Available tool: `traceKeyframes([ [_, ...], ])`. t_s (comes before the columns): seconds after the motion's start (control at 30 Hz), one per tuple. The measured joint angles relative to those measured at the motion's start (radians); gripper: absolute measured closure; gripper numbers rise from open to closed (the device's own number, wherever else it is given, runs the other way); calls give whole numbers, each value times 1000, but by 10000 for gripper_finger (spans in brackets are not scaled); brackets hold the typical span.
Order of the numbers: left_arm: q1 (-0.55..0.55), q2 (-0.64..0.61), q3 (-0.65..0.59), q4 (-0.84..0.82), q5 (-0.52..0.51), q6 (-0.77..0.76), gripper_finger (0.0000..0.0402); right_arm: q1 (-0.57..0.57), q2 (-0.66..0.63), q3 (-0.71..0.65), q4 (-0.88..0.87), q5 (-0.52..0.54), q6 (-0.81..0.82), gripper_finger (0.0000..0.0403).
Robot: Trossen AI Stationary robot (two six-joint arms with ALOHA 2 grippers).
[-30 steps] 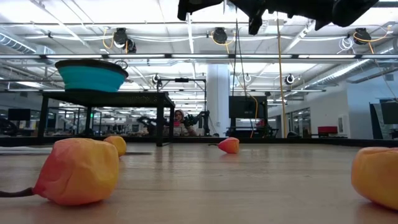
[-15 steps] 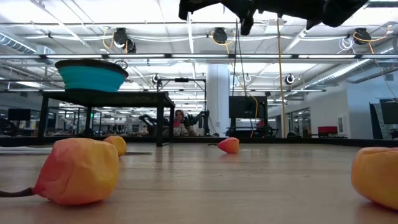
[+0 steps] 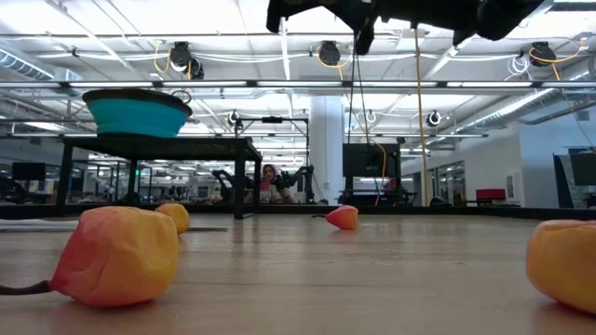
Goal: Pick & Place Fruit
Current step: Put the kiwi into the blue strainer bowl on the shelf
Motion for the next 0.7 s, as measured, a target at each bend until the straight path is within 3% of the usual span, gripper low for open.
traceKeyframes([
  [0.23, 3, 0, 0, 0, 19, 1, 223, -3, 0, 0, -5, 4, 2, 199],
  [0.7, 14, -1, 0, -7, 19, 8, 206, -14, 0, 0, -120, -13, 70, 180],
])
